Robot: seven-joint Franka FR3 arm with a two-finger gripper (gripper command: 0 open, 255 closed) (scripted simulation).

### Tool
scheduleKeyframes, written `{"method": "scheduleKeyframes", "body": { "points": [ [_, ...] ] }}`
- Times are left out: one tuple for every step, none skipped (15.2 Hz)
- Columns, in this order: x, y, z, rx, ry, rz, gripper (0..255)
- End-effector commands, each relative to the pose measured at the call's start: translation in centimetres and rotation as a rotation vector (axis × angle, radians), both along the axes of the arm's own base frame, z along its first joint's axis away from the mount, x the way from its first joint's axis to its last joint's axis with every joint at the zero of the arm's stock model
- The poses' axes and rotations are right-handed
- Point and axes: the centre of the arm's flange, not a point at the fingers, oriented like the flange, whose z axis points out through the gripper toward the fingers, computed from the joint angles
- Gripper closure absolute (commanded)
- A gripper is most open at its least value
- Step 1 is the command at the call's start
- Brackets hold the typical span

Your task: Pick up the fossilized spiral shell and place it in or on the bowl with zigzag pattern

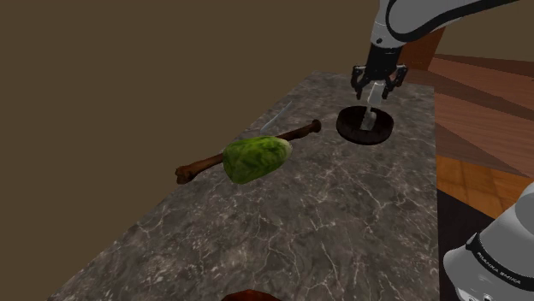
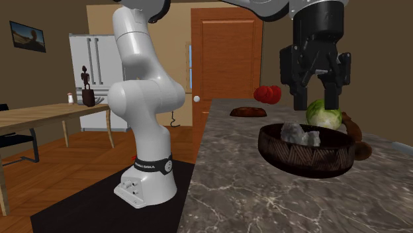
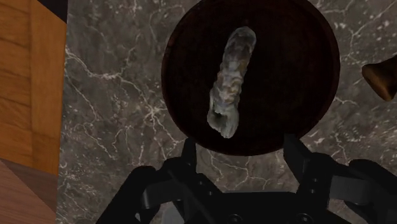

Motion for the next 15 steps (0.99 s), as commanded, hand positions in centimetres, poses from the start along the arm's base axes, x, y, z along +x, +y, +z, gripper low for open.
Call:
{"method": "scheduleKeyframes", "body": {
  "points": [
    [0.0, 0.0, 0.0, 0.000, 0.000, 0.000, 0],
    [0.0, 0.0, 0.0, 0.000, 0.000, 0.000, 0],
    [0.0, 0.0, 0.0, 0.000, 0.000, 0.000, 0],
    [0.0, 0.0, 0.0, 0.000, 0.000, 0.000, 0],
    [-0.1, 0.2, 1.3, 0.000, 0.000, 0.000, 0],
    [-0.2, 0.3, 2.6, 0.000, 0.000, 0.000, 0],
    [-0.3, 0.5, 3.9, 0.000, 0.000, 0.000, 0],
    [-0.4, 0.6, 4.9, 0.000, 0.000, 0.000, 0],
    [-0.4, 0.6, 4.9, 0.000, 0.000, 0.000, 0],
    [-0.4, 0.6, 4.9, 0.000, 0.000, 0.000, 0],
    [-0.4, 0.6, 4.9, 0.000, 0.000, 0.000, 0],
    [-0.4, 0.6, 4.9, 0.000, 0.000, 0.000, 0],
    [-0.4, 0.6, 4.9, 0.000, 0.000, 0.000, 0],
    [-0.4, 0.6, 4.9, 0.000, 0.000, 0.000, 0],
    [-0.4, 0.6, 4.9, 0.000, 0.000, 0.000, 0]
  ]
}}
